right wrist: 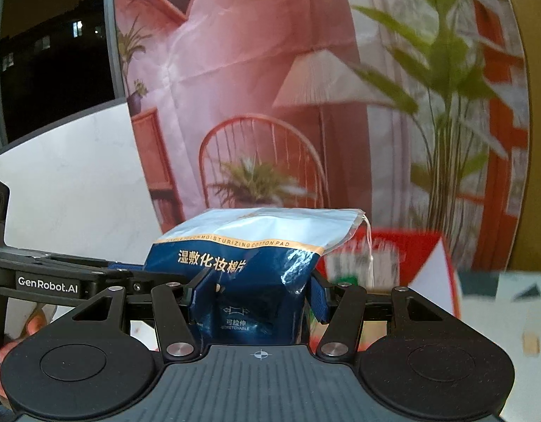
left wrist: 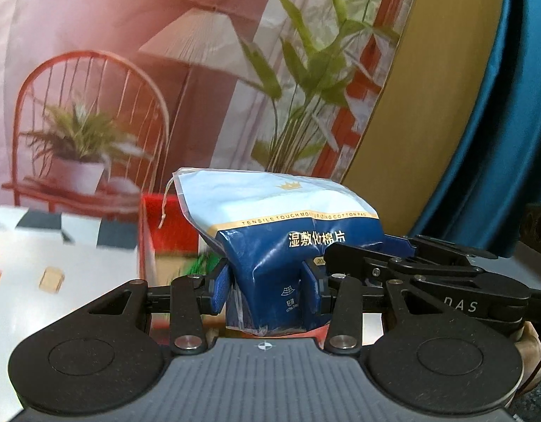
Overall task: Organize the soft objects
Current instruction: 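Lift the blue bag and carry it over the red box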
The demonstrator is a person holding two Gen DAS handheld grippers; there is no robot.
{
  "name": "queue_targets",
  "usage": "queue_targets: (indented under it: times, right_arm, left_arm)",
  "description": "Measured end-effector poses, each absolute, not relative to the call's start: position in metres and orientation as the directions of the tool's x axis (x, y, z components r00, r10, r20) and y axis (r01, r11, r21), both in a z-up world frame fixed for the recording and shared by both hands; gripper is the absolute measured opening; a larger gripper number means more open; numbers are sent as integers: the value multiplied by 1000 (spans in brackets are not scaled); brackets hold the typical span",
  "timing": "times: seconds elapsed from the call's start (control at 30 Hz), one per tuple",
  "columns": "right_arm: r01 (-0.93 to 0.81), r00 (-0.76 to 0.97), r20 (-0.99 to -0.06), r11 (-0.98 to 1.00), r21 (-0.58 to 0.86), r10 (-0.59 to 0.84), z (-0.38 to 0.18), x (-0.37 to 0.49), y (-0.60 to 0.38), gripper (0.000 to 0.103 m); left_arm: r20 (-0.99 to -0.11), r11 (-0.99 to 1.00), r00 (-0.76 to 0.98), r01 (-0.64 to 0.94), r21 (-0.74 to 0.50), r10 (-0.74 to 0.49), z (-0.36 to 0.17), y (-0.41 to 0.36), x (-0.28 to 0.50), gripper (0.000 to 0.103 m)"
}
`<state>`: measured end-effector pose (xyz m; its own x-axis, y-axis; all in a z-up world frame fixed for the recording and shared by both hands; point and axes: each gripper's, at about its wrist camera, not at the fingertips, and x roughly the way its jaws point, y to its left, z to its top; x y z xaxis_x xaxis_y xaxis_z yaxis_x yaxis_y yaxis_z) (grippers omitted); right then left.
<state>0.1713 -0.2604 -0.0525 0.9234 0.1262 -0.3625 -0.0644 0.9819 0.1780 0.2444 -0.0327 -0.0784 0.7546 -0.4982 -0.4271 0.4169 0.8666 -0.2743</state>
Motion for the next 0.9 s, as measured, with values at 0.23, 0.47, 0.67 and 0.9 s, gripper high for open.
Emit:
queue_targets:
  times: [0.23, 0.47, 0.67, 0.9]
  right_arm:
    - [-63, 931, -346, 986, 156, 115, -36, 217, -289, 53]
    - [-44, 907, -408, 987, 157, 106, -58, 256, -311, 53]
    - [-12, 870, -481, 981, 193, 105, -93, 279, -328, 53]
    - [25, 826, -550, 968, 250, 121, -129, 292, -336, 53]
  left_arm:
    - [-414, 859, 755, 419, -293, -509, -72, -40, 291, 46]
    - [-491, 859, 705, 400, -320, -511, -100, -48, 334, 46]
    - [-573, 863, 645, 381, -332, -505, -133, -57, 360, 46]
    - [-645, 871, 586, 353, -342, -490, -158, -55, 377, 46]
